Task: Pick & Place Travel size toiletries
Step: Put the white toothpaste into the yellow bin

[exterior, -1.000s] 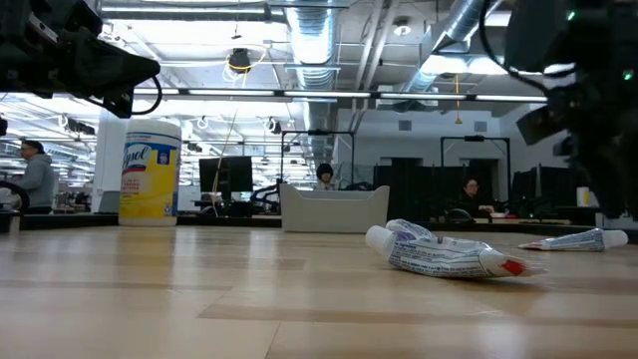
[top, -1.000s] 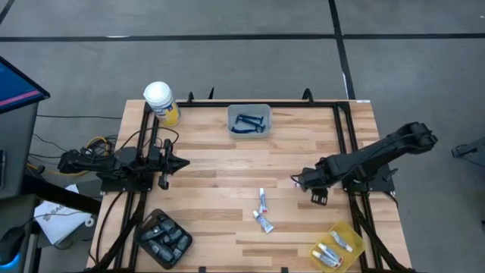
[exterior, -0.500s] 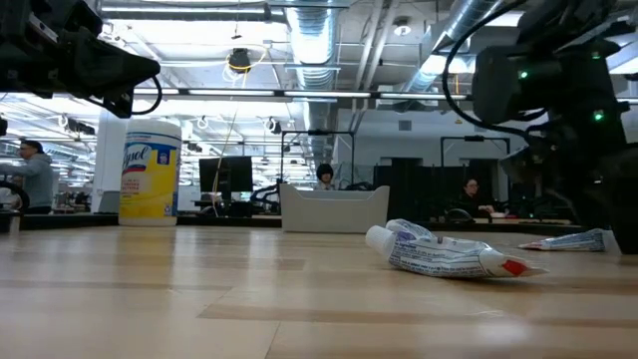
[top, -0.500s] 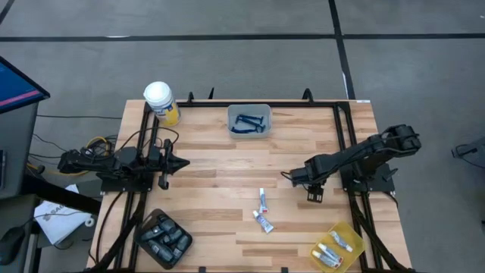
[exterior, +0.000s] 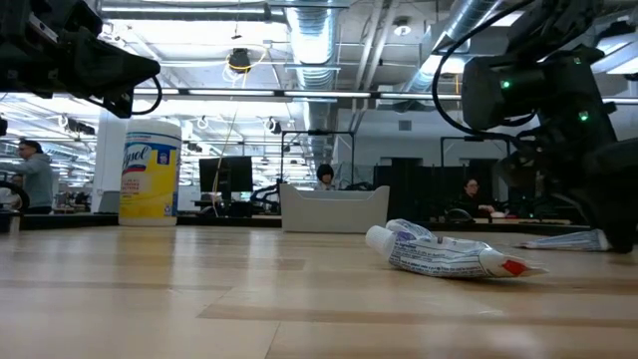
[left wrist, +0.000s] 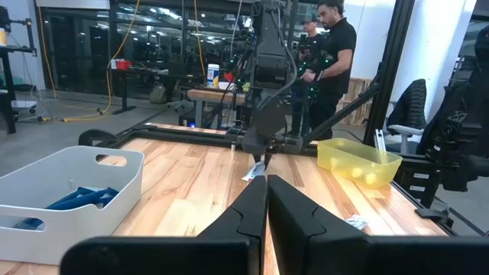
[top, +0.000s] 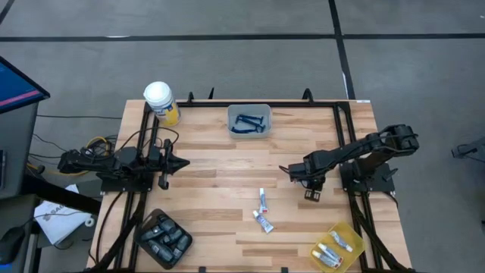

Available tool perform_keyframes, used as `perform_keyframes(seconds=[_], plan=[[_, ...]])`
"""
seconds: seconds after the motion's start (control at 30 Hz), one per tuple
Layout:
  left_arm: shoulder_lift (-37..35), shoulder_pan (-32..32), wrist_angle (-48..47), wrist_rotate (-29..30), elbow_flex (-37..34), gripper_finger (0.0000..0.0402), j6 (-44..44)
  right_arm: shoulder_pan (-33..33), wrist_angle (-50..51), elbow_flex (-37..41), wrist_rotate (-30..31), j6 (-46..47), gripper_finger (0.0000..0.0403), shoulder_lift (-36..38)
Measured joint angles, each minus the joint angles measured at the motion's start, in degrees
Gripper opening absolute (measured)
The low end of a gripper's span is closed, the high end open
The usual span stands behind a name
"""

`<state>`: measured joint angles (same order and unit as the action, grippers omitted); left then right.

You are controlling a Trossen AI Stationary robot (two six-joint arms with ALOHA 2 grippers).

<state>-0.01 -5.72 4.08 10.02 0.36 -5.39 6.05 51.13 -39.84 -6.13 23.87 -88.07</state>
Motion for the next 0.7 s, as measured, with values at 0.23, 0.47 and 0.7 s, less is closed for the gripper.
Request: perform_keyframes(seconds=[0.23, 0.47, 0.7], plan=[[0.0, 0.0, 0.0, 0.0, 0.0, 0.0008, 0.0, 2.7, -2.0, -4.4, 0.0, 2.6, 0.0052, -0.1], [0.0, 0.0, 0.0, 0.0, 0.0, 0.0008, 0.0, 7.9, -9.8, -10.0, 0.3, 6.4, 0.0052, 3.4], [0.0, 0.0, 0.0, 0.0, 0.0, 0.0008, 0.0, 15.5, -26.3, -16.1, 0.5, 7.7, 0.0052, 10.4]])
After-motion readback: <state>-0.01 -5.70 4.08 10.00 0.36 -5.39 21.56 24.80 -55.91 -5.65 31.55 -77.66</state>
